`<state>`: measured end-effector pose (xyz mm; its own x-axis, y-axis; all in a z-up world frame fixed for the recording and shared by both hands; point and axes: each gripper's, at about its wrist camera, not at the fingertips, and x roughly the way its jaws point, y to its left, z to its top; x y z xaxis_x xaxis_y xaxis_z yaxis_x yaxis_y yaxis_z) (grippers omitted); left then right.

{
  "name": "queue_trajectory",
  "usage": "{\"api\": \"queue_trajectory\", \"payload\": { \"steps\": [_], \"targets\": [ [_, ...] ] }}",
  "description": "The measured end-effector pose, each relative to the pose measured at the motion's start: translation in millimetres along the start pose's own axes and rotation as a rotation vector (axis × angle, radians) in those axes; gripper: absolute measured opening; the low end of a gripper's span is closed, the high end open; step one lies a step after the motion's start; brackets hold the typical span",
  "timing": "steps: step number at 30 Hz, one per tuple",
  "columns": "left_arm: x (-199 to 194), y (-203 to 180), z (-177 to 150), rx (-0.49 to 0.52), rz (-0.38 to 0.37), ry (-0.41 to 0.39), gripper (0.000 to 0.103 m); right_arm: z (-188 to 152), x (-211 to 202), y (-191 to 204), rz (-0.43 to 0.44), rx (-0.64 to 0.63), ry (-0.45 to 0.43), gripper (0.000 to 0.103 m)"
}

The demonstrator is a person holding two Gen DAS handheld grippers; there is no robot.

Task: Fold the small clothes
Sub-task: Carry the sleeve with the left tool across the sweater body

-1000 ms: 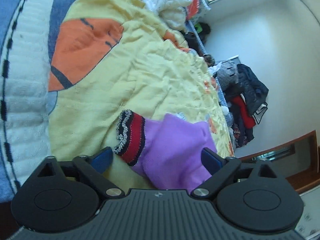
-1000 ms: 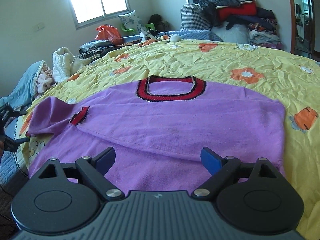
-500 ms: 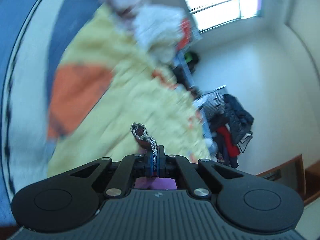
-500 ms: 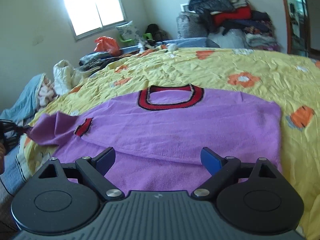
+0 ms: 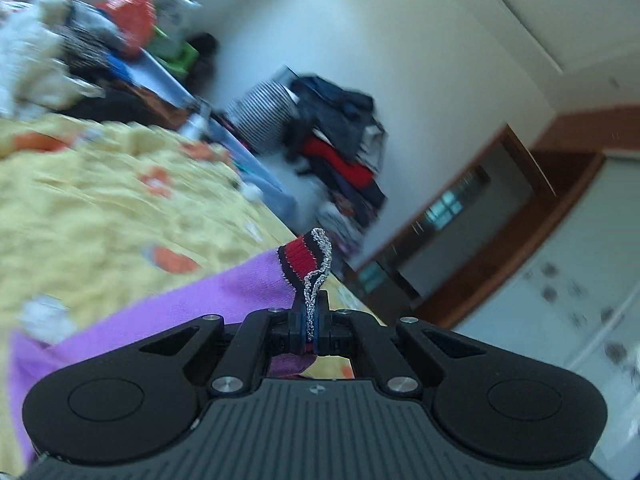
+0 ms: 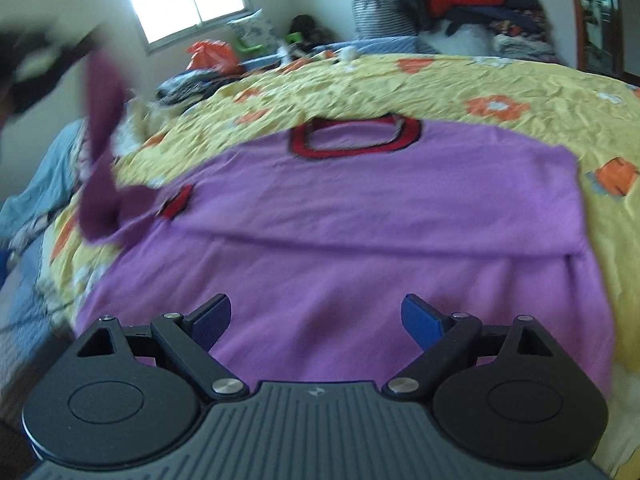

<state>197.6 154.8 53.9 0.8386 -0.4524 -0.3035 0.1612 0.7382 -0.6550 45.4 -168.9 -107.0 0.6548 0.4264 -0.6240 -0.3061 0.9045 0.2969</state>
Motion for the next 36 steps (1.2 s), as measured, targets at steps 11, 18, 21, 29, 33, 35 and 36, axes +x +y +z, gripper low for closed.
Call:
{"api": "queue_trajectory", "payload": {
  "steps": [11, 18, 21, 29, 33, 35, 36],
  "targets": [
    [149.8, -68.6, -138.6, 0.089, -0.029, 0.337, 0.002, -32.8, -8.1, 19.9, -0.113, -0.027, 0.026, 0.096],
    [191.5, -86.8, -181.0, 0.177, -0.047, 0.489, 0.002, -41.2, -16.8, 21.8, -0.148, -0.019, 0.014, 0.096],
    [198.1, -92.8, -197.6, 0.224, -0.070, 0.563, 0.002, -42.3, -27.9, 17.0, -0.149, 0.011, 0.011, 0.096],
    [206.2, -103.3, -231.8, 0.279, -0.114, 0.702, 0.002, -47.6, -50.4, -19.6, -0.157, 0.156, -0.015, 0.096],
    [203.6, -107.9, -236.0, 0.319, -0.108, 0.714, 0.002, -49.4, -52.8, -20.3, -0.154, 0.144, -0.019, 0.096],
    [209.0, -109.3, -235.2, 0.344, -0.086, 0.690, 0.002, -48.1, -50.2, -18.7, -0.155, 0.139, -0.018, 0.097],
    [211.4, -109.9, -233.3, 0.327, -0.084, 0.682, 0.002, -48.0, -49.0, -18.1, -0.152, 0.135, -0.019, 0.099]
  ]
}}
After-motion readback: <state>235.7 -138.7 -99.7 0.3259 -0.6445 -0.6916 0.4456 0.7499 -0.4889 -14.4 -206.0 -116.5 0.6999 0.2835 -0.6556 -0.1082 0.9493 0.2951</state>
